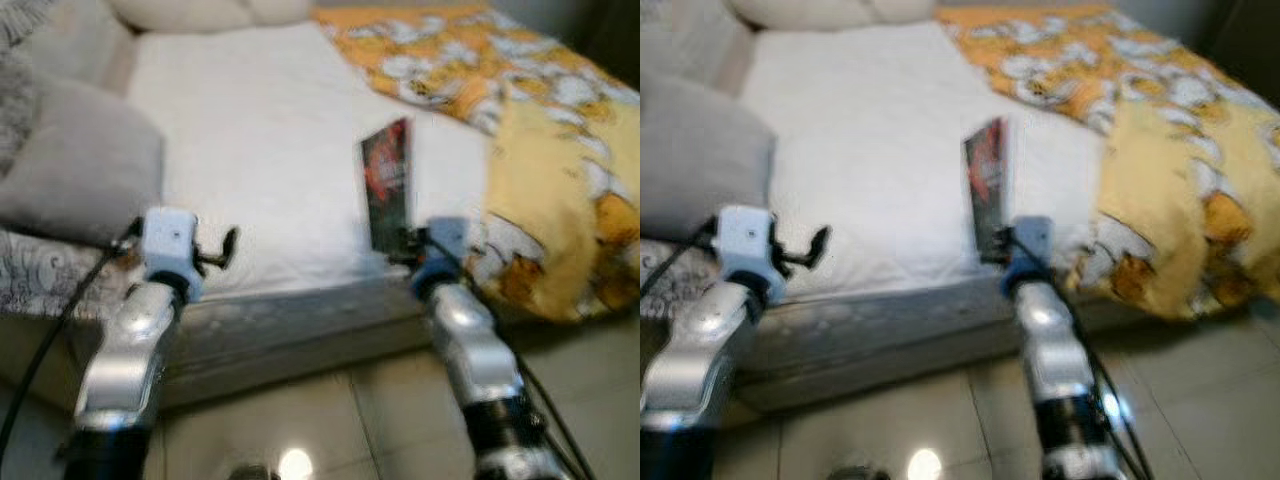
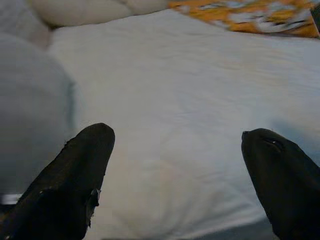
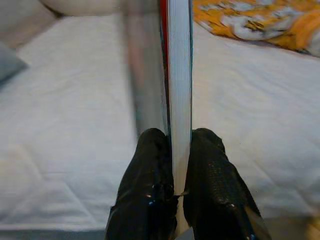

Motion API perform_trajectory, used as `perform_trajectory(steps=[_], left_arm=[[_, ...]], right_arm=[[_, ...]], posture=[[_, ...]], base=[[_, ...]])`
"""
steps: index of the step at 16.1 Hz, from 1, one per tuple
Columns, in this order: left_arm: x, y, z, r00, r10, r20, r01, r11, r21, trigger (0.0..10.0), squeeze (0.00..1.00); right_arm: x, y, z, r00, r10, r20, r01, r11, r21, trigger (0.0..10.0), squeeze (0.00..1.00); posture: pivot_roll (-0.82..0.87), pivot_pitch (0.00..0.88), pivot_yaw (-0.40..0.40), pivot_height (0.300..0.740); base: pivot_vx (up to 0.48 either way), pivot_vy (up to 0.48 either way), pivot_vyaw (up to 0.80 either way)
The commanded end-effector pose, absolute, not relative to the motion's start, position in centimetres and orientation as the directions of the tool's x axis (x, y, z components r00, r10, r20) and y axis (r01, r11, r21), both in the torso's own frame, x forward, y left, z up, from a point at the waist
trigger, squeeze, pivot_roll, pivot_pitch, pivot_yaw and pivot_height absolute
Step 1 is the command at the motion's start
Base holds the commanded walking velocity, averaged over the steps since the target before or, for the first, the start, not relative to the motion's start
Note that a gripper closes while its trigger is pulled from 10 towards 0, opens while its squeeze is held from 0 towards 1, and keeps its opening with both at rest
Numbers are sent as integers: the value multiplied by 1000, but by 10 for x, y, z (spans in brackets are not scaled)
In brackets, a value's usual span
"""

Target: Clean up the room

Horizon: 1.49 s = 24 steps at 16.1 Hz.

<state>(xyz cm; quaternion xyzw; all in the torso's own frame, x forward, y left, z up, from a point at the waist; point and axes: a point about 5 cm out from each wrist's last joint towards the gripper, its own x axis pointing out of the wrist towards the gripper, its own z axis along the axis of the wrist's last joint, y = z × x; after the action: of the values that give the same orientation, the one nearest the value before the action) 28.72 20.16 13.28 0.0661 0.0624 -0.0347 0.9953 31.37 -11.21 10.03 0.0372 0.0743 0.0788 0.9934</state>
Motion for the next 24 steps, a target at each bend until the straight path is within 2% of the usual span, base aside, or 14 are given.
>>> perform_trajectory(steps=[1,10,15,24], left_arm=[[290,194,137,990,-87,-115,100,988,116,10000,0],[290,196,137,990,-83,-114,96,989,114,10000,0],[291,200,138,991,-75,-113,89,989,117,10000,0],[292,201,138,991,-75,-112,88,989,121,10000,0]], right_arm=[[318,-125,113,989,122,-81,-117,991,64,10000,0],[318,-122,113,987,143,-77,-140,989,50,10000,0],[318,-119,113,984,158,-78,-155,987,40,10000,0],[318,-118,113,983,168,-76,-165,985,41,10000,0]], posture=[[-17,0,-6,740],[-16,0,-6,740],[-12,0,-6,740],[-11,0,-5,740]], base=[[330,0,0],[351,0,0],[377,0,693],[380,0,0]])
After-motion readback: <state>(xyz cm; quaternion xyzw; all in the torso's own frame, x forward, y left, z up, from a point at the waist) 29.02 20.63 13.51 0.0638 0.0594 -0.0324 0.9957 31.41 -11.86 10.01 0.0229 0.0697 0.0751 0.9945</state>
